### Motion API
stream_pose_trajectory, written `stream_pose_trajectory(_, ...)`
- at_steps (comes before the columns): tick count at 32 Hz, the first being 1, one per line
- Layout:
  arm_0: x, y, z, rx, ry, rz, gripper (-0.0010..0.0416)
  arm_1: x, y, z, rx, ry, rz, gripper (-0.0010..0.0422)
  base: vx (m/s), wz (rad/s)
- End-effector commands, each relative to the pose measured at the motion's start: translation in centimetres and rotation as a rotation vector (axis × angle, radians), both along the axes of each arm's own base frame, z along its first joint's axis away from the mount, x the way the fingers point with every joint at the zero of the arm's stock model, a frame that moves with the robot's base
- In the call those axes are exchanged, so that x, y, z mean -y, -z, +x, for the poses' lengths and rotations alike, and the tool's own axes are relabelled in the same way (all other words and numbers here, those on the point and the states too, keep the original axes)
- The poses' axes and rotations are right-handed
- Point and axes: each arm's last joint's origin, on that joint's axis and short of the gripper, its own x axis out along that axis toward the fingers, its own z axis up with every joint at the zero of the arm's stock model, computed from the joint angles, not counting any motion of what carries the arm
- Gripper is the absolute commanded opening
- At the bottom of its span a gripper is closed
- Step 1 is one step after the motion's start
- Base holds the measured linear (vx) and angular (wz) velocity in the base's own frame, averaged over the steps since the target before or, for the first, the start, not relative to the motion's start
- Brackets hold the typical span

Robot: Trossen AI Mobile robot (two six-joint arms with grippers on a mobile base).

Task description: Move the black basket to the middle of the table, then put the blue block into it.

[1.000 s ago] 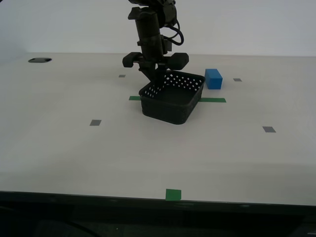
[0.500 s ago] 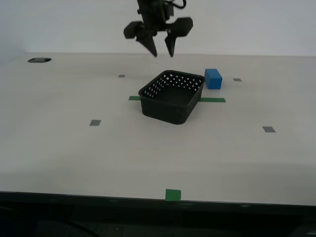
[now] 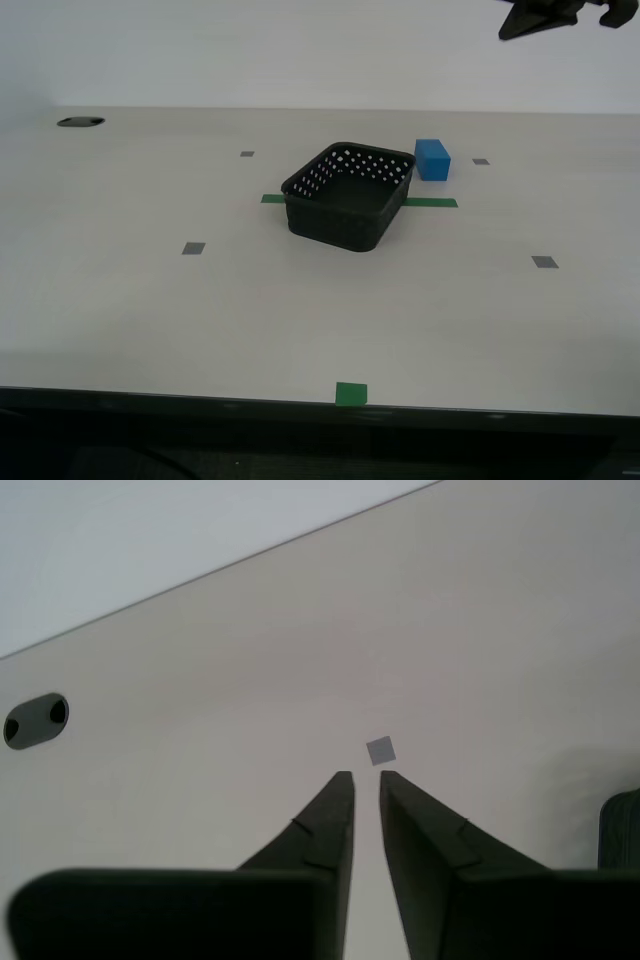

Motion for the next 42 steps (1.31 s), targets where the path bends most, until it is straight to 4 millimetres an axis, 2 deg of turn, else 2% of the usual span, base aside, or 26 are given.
stream_pose_trajectory(1,-2.3,0.9,2.6,-0.01,-0.053,-0.006,0.0005,-1.6,0.1,0.3,-0.028,-0.032,0.02,0.0007,0.0,0.0)
stream_pose_trajectory(5,-3.4,1.7,5.1,-0.085,-0.062,-0.024,0.0042,-2.8,0.2,0.7,-0.036,-0.049,0.032,-0.0002,0.0,0.0)
stream_pose_trajectory(7,-3.9,2.4,6.8,-0.161,-0.063,-0.044,0.0092,-3.5,0.2,1.0,-0.038,-0.06,0.035,0.0001,0.0,0.0)
stream_pose_trajectory(9,-4.1,2.6,7.5,-0.181,-0.064,-0.05,0.0116,-3.7,0.2,1.0,-0.036,-0.061,0.038,-0.0002,0.0,0.0)
stream_pose_trajectory(10,-4.4,2.7,8.7,-0.198,-0.053,-0.069,0.0156,-4.1,0.1,1.2,-0.035,-0.066,0.039,0.0,0.0,0.0)
stream_pose_trajectory(13,-5.2,3.7,10.4,-0.25,-0.06,-0.085,0.0238,-5.0,0.1,1.5,-0.03,-0.078,0.043,0.0,0.0,0.0)
stream_pose_trajectory(16,-5.4,5.6,10.8,-0.297,-0.035,-0.134,0.0275,-5.3,0.2,1.6,-0.032,-0.082,0.046,0.0,0.0,0.0)
stream_pose_trajectory(18,-5.4,6.3,10.9,-0.313,-0.026,-0.163,0.0278,-5.3,0.2,1.7,-0.033,-0.081,0.043,0.0,0.0,0.0)
stream_pose_trajectory(22,-5.5,9.3,11.3,-0.369,-0.028,-0.184,0.0247,-5.3,1.1,1.9,-0.051,-0.068,0.028,0.0,0.0,0.0)
stream_pose_trajectory(25,-5.7,10.7,11.5,-0.386,-0.031,-0.189,0.0246,-5.4,1.6,1.9,-0.061,-0.069,0.032,0.0,0.0,0.0)
stream_pose_trajectory(30,-6.1,13.7,11.9,-0.418,-0.038,-0.199,0.0308,-5.4,3.2,2.1,-0.098,-0.056,0.02,0.0,0.0,0.0)
stream_pose_trajectory(32,-6.2,13.7,12.0,-0.405,-0.038,-0.196,0.0318,-5.4,3.2,2.2,-0.096,-0.056,0.019,0.0,0.0,0.0)
stream_pose_trajectory(37,-6.3,13.5,12.6,-0.333,-0.005,-0.22,0.0307,-5.3,3.2,2.2,-0.091,-0.053,0.011,0.0,0.0,0.0)
stream_pose_trajectory(42,-6.3,14.9,12.7,-0.359,0.017,-0.22,0.0315,-5.3,3.2,2.2,-0.096,-0.042,-0.004,0.0,0.0,0.0)
